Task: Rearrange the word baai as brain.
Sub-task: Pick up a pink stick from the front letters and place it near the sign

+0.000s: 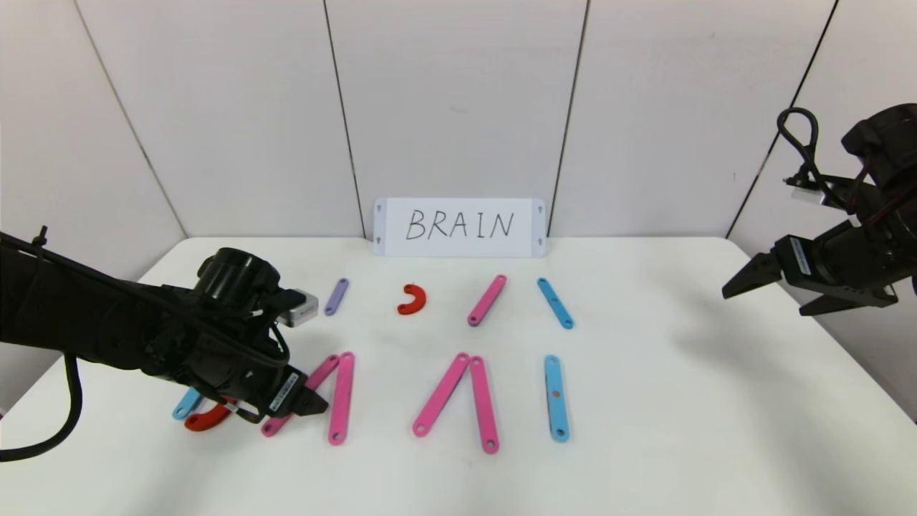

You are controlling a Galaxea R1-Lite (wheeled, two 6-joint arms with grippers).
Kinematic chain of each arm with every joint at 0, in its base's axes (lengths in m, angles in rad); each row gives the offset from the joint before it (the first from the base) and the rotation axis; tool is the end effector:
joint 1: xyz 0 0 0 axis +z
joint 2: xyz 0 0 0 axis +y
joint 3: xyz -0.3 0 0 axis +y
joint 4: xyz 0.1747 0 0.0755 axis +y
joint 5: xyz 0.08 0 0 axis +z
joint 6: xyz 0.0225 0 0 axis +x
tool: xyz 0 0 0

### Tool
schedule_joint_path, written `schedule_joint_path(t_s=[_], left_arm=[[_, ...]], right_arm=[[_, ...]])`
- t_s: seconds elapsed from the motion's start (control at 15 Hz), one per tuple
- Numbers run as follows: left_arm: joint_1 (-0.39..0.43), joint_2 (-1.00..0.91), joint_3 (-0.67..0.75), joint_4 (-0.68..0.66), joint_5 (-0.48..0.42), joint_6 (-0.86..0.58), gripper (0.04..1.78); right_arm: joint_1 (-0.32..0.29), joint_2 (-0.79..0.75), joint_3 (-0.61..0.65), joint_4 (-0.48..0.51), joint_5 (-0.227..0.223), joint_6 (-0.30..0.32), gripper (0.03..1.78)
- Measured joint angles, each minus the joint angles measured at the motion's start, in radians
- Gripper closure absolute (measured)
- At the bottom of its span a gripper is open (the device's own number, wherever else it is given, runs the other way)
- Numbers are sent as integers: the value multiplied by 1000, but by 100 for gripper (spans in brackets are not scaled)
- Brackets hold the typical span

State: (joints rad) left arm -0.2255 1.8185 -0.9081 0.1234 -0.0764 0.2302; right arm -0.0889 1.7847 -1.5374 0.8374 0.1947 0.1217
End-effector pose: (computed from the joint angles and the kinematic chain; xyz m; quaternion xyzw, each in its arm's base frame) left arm 0.2850 -0.0671 0.1112 0.1353 0.4745 -0.1865 0.8496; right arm 0.2984 -0.0222 0.2334 0.1248 0.5128 0.0141 0.8493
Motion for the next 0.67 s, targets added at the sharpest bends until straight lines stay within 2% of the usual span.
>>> schedule_joint_path(t_s=[0.47, 0.67], left_arm=[[0, 3, 4, 0, 0, 1, 9], [-5, 6, 10, 0, 1, 1, 26]], right_arm=[[0, 1, 0, 0, 0, 0, 10], [0, 1, 0, 0, -1, 0, 10]])
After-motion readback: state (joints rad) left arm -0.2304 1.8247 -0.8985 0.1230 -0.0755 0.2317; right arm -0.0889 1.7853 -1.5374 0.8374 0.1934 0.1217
